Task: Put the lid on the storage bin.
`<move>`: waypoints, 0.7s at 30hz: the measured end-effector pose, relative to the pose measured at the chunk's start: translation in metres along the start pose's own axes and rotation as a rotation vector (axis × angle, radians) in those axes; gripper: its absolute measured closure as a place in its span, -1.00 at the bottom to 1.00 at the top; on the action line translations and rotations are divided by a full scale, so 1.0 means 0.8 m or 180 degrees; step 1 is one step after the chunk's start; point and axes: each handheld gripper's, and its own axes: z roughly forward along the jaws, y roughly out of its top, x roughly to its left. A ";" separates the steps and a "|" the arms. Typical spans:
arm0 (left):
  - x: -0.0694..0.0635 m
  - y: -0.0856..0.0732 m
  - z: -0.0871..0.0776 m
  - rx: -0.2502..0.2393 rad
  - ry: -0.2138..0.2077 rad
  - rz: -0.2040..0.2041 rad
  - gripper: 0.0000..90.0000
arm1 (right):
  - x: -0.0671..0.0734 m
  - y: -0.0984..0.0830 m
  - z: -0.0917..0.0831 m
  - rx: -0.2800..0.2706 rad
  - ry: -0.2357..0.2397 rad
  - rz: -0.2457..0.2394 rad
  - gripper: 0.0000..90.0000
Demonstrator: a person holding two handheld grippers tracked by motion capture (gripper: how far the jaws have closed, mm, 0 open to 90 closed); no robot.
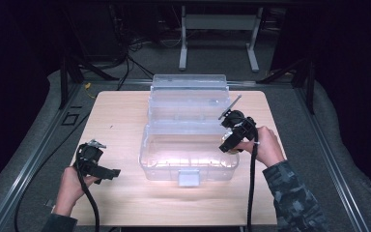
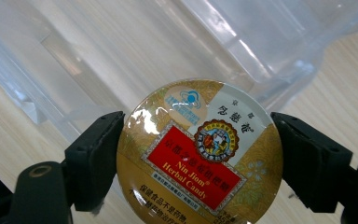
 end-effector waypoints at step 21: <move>0.001 -0.002 0.005 -0.0009 -0.0036 -0.0039 -1.00 | 0.012 0.003 0.061 0.0211 0.0211 0.0015 -0.55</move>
